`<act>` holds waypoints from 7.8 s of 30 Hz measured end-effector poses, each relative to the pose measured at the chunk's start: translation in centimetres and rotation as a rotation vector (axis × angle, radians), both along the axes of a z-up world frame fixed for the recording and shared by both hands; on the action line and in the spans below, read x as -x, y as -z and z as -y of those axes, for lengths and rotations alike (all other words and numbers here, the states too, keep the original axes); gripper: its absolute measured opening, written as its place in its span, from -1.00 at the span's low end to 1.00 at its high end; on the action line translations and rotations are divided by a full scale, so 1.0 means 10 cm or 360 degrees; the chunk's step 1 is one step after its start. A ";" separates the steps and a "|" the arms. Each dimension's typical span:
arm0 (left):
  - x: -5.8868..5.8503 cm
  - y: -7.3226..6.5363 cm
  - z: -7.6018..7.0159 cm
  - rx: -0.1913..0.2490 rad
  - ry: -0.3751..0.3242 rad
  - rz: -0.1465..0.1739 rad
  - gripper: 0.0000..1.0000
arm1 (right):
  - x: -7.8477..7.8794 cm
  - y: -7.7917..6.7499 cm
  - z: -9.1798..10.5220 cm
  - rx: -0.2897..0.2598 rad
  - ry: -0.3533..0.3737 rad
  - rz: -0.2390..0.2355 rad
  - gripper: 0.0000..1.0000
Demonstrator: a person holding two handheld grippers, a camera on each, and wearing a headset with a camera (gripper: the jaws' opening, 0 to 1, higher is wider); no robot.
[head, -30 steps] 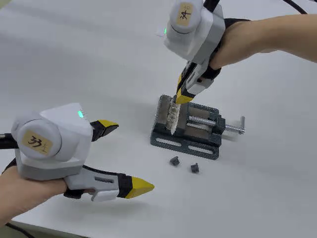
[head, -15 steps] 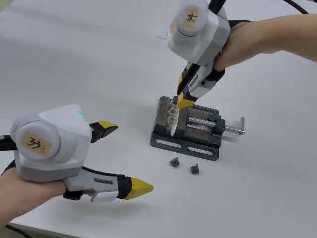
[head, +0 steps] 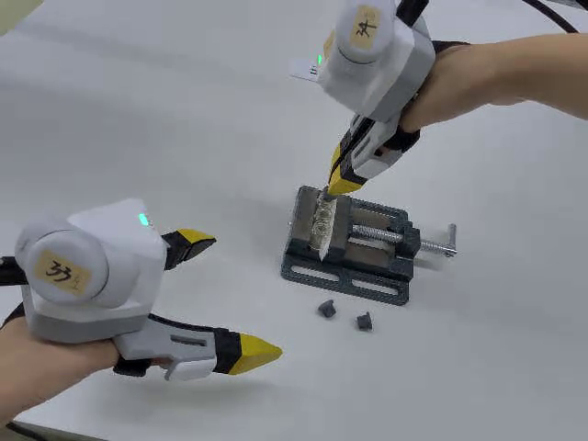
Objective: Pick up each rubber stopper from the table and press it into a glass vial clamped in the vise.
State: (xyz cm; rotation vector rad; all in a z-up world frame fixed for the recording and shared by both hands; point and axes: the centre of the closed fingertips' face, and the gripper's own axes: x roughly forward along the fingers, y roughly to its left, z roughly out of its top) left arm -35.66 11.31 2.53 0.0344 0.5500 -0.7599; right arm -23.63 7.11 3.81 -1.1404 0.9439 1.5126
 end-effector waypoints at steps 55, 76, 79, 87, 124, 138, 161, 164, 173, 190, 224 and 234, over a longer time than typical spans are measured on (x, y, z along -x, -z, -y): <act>-0.12 0.06 0.08 0.0027 -0.0006 -0.0038 0.68 | -0.02 0.09 0.01 0.0207 -0.0086 0.0029 -1.00; -0.19 -0.27 0.09 -0.0002 -0.0011 0.0057 0.68 | -0.04 0.05 0.01 0.0008 -0.0084 0.0000 -1.00; -0.20 -0.27 0.09 -0.0001 -0.0010 0.0066 0.68 | -0.04 0.05 0.01 -0.0045 -0.0036 -0.0009 -1.00; -0.20 -0.26 0.10 0.0001 -0.0007 0.0072 0.68 | -0.05 0.06 0.00 -0.0134 0.0045 0.0003 -1.00; -0.11 -0.28 0.17 -0.0014 0.0017 0.0090 0.68 | 0.26 -0.03 0.30 -0.0416 0.0112 0.0030 0.06; -0.07 -0.29 0.16 -0.0037 0.0038 0.0093 0.67 | 0.66 0.00 0.59 -0.0475 0.0096 -0.0013 -0.10; -0.01 -0.23 0.20 -0.0037 0.0054 0.0064 0.66 | 1.07 0.56 0.84 -0.0456 -0.0001 -0.0096 -0.54; 0.00 -0.21 0.20 -0.0035 0.0048 0.0056 0.66 | 1.05 0.62 0.85 -0.0453 -0.0004 -0.0079 -0.58; 0.01 -0.19 0.18 -0.0032 0.0038 0.0041 0.66 | 1.07 0.68 0.82 -0.0451 -0.0021 -0.0092 -0.72; 0.03 -0.16 0.18 -0.0027 0.0034 0.0029 0.65 | 1.07 0.71 0.83 -0.0431 -0.0020 -0.0093 -0.84; -0.14 -0.34 1.04 -0.0232 0.0453 0.0274 -0.02 | 1.09 -0.11 1.03 -0.0189 0.0193 -0.0058 -0.86; -0.04 -0.39 1.31 -0.0298 0.0623 0.0307 -0.47 | 1.24 -0.19 0.95 -0.0137 0.0050 -0.0037 -0.86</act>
